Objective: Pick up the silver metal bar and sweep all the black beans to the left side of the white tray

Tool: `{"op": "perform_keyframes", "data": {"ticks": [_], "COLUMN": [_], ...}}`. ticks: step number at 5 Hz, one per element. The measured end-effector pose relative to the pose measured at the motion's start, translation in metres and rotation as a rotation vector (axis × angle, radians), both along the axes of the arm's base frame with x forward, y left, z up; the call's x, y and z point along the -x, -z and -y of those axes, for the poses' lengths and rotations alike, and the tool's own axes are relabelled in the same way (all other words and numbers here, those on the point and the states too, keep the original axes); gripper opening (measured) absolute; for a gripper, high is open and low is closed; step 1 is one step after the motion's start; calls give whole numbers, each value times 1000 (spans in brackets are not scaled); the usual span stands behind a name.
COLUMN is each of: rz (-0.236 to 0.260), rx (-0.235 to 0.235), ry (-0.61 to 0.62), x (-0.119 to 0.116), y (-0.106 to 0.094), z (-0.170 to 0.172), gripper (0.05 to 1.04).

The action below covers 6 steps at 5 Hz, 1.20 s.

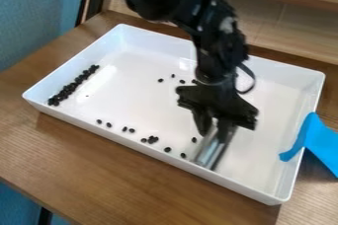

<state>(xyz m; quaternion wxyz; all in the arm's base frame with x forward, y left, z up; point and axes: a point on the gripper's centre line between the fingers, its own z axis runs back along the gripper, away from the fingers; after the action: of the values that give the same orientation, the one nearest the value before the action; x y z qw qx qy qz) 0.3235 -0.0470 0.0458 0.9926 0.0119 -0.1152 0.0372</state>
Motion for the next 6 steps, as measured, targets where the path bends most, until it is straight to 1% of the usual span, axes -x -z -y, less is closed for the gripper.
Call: {"op": "perform_keyframes", "data": {"ticks": [1,2,4,6], "rz": [-16,-19,-30,-23], "rx": [-1,-7,-1,-29], "ry": [-9,-18,2,-7], "x": [1,7,19,23], "y": [0,-2,-3,-3], "z": [-23,-49,-92,-134], "gripper": [340,340,340,340]}}
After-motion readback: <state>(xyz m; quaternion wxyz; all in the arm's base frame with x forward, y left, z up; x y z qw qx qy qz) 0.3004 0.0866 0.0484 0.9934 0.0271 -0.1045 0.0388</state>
